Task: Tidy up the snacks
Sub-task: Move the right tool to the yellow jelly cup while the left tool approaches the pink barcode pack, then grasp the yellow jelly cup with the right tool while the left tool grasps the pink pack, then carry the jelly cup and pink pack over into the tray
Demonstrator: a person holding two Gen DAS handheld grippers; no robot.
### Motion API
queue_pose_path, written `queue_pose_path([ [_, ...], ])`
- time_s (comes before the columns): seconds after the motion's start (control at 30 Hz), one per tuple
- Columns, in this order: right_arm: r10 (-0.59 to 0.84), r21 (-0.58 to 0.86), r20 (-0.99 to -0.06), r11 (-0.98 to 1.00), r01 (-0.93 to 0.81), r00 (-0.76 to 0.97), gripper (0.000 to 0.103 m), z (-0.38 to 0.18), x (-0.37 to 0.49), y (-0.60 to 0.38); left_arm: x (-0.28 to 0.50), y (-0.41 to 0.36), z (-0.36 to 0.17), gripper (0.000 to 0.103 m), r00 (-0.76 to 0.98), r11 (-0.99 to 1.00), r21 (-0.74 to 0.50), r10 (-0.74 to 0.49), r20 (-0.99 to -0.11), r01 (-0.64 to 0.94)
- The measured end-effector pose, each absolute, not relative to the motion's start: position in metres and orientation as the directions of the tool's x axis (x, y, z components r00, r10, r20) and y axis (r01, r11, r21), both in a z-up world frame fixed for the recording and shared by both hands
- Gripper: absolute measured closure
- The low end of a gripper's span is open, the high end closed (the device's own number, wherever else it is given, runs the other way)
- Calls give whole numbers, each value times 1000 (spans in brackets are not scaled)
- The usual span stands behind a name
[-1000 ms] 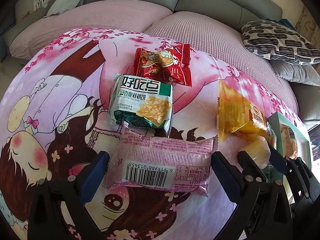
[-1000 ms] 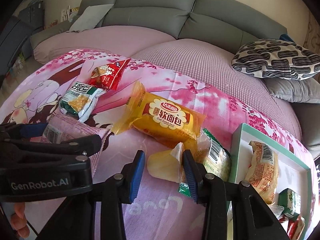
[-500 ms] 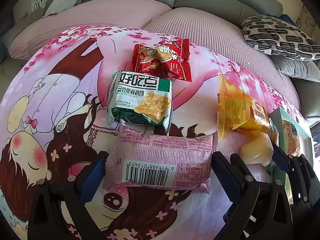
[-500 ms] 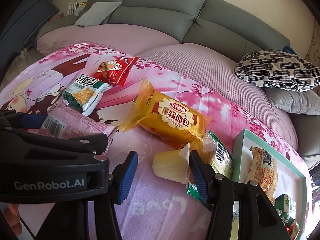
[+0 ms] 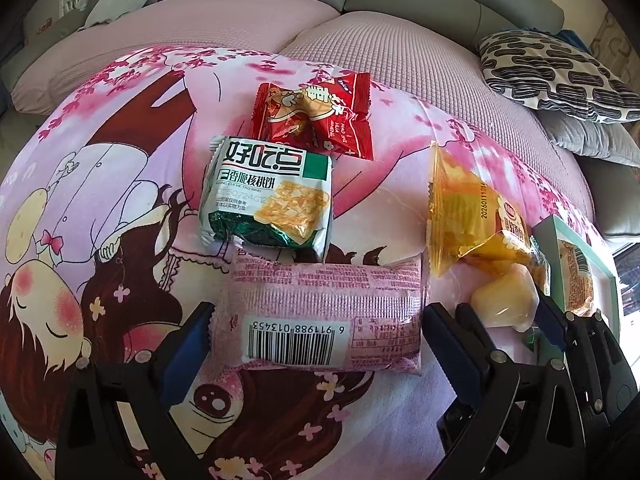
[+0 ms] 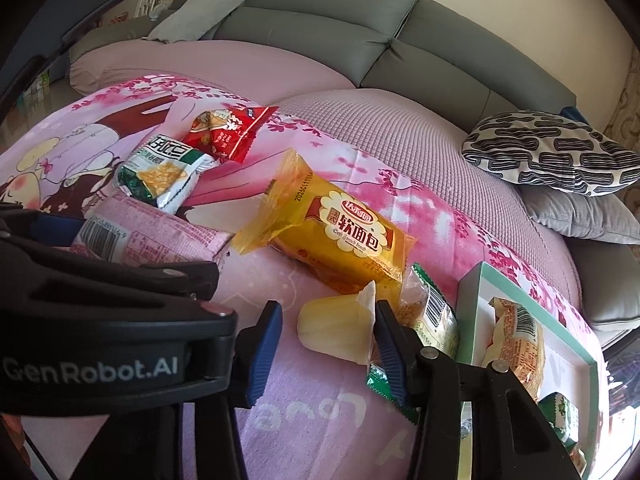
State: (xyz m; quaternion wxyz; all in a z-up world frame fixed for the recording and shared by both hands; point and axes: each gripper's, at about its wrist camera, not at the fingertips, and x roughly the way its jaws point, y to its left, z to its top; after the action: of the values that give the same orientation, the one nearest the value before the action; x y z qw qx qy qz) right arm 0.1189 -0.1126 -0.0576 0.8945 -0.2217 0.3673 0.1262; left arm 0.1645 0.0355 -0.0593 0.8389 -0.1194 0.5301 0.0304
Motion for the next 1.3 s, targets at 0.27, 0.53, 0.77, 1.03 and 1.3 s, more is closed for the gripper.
queue_pose_path([
  [0.27, 77, -270, -714, 886, -376, 696, 62, -55, 119, -119, 161, 44, -59, 4, 447, 957, -184, -67, -892, -223],
  [0.53, 153, -148, -734, 915, -375, 662, 63, -47, 115, -132, 153, 55, -54, 22, 470, 939, -235, -95, -878, -250],
  [0.77, 199, -62, -750, 928, -366, 631, 63, -42, 108, -140, 146, 59, -51, 25, 477, 929, -268, -121, -870, -254],
  [1.03, 259, 24, -746, 931, -364, 614, 63, -29, 95, -148, 134, 63, -46, 26, 490, 920, -300, -146, -859, -253],
  [1.3, 276, 41, -722, 932, -359, 634, 63, -12, 76, -151, 126, 63, -33, 26, 527, 916, -316, -146, -837, -247],
])
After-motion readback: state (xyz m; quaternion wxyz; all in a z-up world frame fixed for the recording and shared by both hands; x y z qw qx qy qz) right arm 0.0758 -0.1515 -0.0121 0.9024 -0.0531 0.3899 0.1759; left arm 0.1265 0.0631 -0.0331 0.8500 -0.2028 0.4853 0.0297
